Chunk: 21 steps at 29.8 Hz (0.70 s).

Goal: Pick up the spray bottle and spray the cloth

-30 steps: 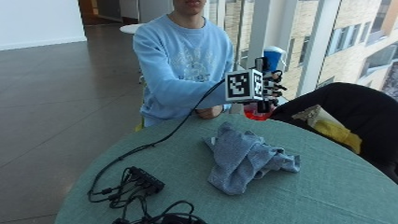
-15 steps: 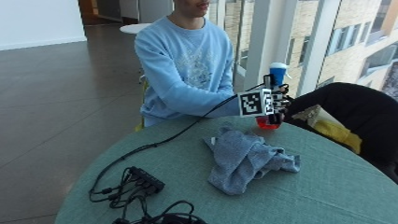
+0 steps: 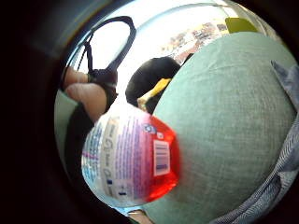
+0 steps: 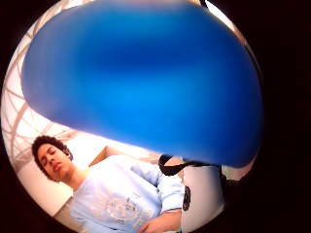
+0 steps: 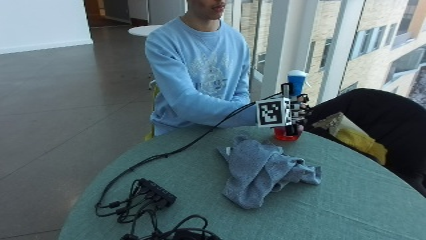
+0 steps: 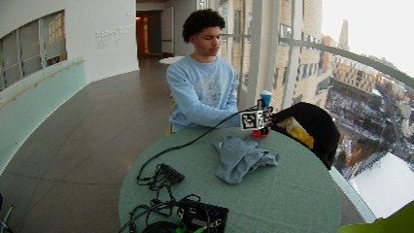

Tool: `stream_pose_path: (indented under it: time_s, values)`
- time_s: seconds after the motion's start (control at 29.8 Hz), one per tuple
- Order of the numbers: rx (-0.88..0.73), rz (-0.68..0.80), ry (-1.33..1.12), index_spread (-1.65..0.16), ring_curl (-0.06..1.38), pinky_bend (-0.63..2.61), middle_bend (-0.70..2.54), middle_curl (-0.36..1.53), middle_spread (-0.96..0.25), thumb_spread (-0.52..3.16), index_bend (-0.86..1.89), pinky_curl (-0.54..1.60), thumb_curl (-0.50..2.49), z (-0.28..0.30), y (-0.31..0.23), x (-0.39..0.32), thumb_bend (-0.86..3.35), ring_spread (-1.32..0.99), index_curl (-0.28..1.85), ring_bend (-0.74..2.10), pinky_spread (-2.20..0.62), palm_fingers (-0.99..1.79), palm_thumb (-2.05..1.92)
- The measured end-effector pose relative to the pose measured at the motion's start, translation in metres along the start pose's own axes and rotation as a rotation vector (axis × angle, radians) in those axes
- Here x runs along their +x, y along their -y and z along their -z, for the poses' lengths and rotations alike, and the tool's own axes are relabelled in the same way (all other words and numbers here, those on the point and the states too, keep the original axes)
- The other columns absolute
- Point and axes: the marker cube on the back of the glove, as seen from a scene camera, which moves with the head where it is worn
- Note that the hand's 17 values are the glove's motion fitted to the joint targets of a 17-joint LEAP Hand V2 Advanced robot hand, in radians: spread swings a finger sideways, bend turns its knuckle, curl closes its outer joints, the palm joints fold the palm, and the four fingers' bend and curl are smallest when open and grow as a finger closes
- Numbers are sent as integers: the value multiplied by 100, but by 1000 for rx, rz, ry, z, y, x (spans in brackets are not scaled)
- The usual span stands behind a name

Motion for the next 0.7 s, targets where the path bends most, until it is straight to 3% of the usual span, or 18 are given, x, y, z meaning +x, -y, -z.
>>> stream_pose_path:
  time_s: [0.13, 0.3, 0.7]
  values:
    - [62, -8, -64, -25, 39, 23, 34, 47, -8, 99, 6, 38, 52, 15, -6, -6, -3, -8, 35, 45, 11, 89, 79]
    - [105, -36, -159, -27, 38, 26, 33, 46, -8, 103, 7, 38, 50, 58, -31, -20, -3, -8, 31, 43, 12, 85, 77]
    - [187, -214, -569, -29, 36, 23, 33, 45, -8, 106, 11, 36, 45, 189, -181, -28, -3, -6, 28, 39, 14, 84, 73]
